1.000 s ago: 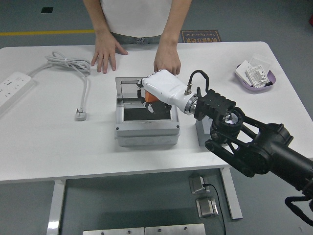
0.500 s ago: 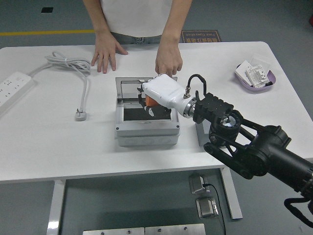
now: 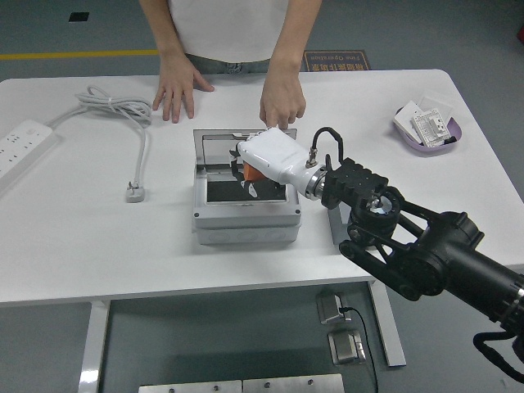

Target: Fetch the battery,place it into the box,close the lid of the box

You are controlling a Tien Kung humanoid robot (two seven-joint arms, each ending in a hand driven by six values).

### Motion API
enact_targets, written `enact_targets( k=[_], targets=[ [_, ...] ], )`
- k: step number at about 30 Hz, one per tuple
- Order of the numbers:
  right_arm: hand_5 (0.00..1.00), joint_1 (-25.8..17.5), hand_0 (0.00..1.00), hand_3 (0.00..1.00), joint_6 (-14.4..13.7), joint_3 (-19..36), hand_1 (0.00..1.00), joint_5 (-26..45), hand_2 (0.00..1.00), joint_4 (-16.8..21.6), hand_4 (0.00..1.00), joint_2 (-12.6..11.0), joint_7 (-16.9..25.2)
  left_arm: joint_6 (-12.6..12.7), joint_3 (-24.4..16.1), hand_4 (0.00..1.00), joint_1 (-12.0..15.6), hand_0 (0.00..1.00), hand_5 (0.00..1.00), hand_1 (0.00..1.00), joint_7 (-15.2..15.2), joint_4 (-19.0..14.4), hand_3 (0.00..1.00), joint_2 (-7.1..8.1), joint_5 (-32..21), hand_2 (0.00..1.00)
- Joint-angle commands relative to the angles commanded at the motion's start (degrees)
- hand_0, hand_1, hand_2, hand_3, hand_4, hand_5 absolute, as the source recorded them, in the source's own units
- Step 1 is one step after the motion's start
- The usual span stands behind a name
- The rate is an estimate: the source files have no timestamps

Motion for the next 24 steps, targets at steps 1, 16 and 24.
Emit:
enact_targets(
  k=[1,16,24],
  targets=[
    [0.002,-0.09,0.069,0.276,-0.10,-0.04,0.222,0.13,0.269,-0.19,0.060,0.06,0.07,-0.01,-0.02,0.883,0.02,0.641,0.653,0.661,0.02,0.00,0.836,0.01,0.05,0.717],
    [0.002,-1.43,0.069,0.286,-1.62,1.06,0.222,0.73,0.270,-2.49,0.062,1.86,0.94,-0.06,0.10,0.883,-0.09,0.640,0.651,0.661,-0.01,0.00,0.836,-0.20,0.06,0.716],
    [0.002,-1.68,0.070,0.287,-2.70,1.30,0.222,1.36,0.269,-3.93,0.062,2.33,1.60,-0.09,-0.04,0.883,-0.18,0.640,0.651,0.661,-0.07,0.00,0.836,-0.28,0.31,0.716]
  ],
)
